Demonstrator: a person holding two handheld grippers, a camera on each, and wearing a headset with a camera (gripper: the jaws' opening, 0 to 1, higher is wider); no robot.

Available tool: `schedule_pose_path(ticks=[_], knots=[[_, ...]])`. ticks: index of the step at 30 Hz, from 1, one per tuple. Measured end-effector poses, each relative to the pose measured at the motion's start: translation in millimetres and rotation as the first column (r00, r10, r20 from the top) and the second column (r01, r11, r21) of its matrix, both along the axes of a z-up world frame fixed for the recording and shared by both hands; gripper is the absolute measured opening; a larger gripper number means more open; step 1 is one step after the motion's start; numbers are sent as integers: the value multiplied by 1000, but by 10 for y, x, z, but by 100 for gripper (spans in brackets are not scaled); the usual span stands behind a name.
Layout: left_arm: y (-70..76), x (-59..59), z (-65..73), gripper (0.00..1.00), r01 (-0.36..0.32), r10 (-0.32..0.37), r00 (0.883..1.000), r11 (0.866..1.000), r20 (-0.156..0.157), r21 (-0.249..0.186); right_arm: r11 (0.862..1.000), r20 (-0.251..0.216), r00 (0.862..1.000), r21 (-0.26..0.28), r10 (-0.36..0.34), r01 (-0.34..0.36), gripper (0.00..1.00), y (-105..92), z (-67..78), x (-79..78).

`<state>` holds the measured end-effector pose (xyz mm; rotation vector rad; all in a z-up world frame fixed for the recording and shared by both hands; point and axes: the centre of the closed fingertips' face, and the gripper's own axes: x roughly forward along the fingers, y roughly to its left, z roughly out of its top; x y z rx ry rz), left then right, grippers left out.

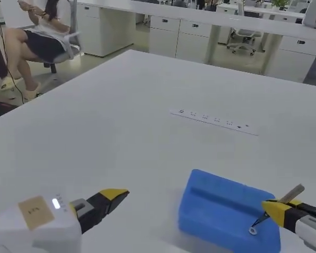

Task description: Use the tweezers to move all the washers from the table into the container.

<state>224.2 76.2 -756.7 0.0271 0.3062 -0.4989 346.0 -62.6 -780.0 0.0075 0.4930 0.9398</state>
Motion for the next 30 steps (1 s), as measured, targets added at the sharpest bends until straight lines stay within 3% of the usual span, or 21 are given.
schedule_pose_path(ticks=[7, 13, 19, 30], knots=[[-7, -3, -1, 74, 5, -5, 1000, 1000, -1, 4, 998, 16, 1000, 57, 21, -22, 4, 72, 201, -185], [-8, -10, -2, 73, 7, -7, 1000, 1000, -2, 7, 997, 20, 999, 68, 45, -47, 4, 115, 252, -372], [-17, -15, -2, 72, 13, -13, 1000, 1000, -3, 12, 994, -1, 997, 67, 81, -81, 4, 166, 189, -557], [-27, -22, -24, 71, 21, -21, 1000, 999, -12, 24, 989, -87, 987, 55, 138, -134, 4, 269, -123, -774]])
